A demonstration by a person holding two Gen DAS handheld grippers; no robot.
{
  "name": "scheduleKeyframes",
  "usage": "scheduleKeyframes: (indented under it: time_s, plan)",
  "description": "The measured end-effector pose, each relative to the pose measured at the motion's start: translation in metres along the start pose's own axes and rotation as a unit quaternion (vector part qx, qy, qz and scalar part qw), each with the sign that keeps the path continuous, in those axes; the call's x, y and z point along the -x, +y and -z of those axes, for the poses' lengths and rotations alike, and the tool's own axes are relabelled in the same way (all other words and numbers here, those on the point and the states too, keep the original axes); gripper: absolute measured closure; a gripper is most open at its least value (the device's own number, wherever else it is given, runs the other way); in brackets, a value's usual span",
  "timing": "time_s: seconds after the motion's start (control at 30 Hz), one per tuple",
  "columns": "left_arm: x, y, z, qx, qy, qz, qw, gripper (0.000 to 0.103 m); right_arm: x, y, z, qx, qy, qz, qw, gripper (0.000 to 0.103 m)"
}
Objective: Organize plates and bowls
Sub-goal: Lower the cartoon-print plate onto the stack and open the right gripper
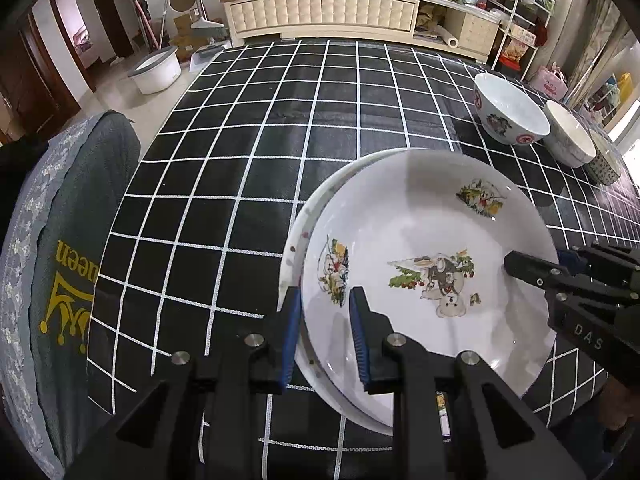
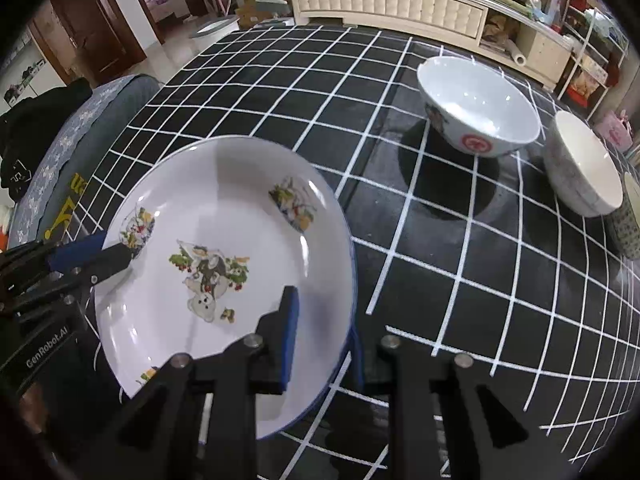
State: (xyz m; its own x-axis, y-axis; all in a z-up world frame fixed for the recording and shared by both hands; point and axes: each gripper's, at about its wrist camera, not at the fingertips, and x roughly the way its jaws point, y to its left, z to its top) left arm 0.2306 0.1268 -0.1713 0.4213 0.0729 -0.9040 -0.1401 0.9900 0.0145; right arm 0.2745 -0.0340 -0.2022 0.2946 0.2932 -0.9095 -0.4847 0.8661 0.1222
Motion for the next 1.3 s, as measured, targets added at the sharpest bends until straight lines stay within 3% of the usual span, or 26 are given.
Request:
scheduleKeyframes:
  time_s: [0.57, 0.7, 0.87, 1.3]
  plan:
    - [0.028, -0.011, 0.007, -0.008, -0.015, -0.032, 0.9993, 0.081, 0.015, -0.013, 0.009, -0.036, 0.004, -0.022, 0.999, 0.073]
    - [0.039, -0.021, 0.006, -0.01, -0.019, -0.022, 0.9995, 0.081, 0.03, -0.022, 0.012, -0.044, -0.008, -0.02, 0.999, 0.065]
    - [0.052, -0.04, -0.001, -0.022, -0.026, -0.005, 0.9994, 0.081, 0.05, -0.041, 0.01, -0.059, -0.023, -0.012, 0.998, 0.065]
    - [0.049, -0.092, -0.062, -0.06, -0.033, 0.046, 0.9966, 0.081, 0.074, -0.094, -0.025, -0.088, -0.049, 0.015, 0.995, 0.065]
